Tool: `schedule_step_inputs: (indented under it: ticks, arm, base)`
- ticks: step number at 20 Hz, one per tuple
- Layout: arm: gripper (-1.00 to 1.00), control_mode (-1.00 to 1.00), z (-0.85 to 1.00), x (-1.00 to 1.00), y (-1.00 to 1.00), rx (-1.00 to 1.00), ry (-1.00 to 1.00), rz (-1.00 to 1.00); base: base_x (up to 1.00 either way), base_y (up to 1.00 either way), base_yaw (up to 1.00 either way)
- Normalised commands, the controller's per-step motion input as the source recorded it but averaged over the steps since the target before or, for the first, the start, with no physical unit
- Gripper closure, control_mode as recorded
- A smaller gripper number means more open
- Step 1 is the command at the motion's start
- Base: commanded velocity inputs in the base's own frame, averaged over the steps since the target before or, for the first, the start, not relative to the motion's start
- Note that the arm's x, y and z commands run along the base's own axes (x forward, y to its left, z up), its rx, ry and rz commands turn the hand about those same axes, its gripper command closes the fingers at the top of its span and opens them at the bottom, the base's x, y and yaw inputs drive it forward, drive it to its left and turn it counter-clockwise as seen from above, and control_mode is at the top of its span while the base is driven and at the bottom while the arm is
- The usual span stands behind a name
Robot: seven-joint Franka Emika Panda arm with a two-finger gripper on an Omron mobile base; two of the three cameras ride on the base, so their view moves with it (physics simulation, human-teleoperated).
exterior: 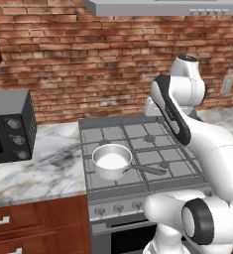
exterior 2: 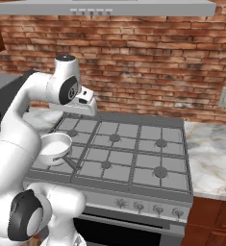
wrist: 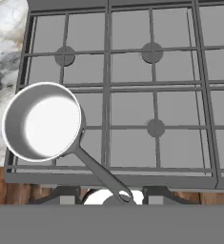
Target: Turn on the front left burner of the stove.
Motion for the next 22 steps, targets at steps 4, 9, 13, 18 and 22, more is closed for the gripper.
schedule_step_inputs:
  ticks: [4, 9, 13, 18, 22]
  arm:
    - [-1.00, -1.00, -0.21, -0.06, 0.46, -0.02, -0.01, 0.00]
    - [-1.00, -1.00, -0.64, -0.44, 1.00, -0.21, -0.23, 0.00]
    - [-1.00, -1.00, -0.75, -0.45, 1.00, -0.23, -0.32, 0.00]
    - [-1.00, -1.00, -0.52, -0.25, 1.00, -0.09, -0.25, -0.01]
    - [-1.00, -1.00, -0.28, 0.00, 0.88, -0.01, -0.12, -0.05]
  base:
    - [0.00, 0.00, 0.00]
    - [0.00, 0.00, 0.00]
    - [0.00, 0.00, 0.00]
    - [0.00, 0.00, 0.00]
    - [0.00, 0.00, 0.00]
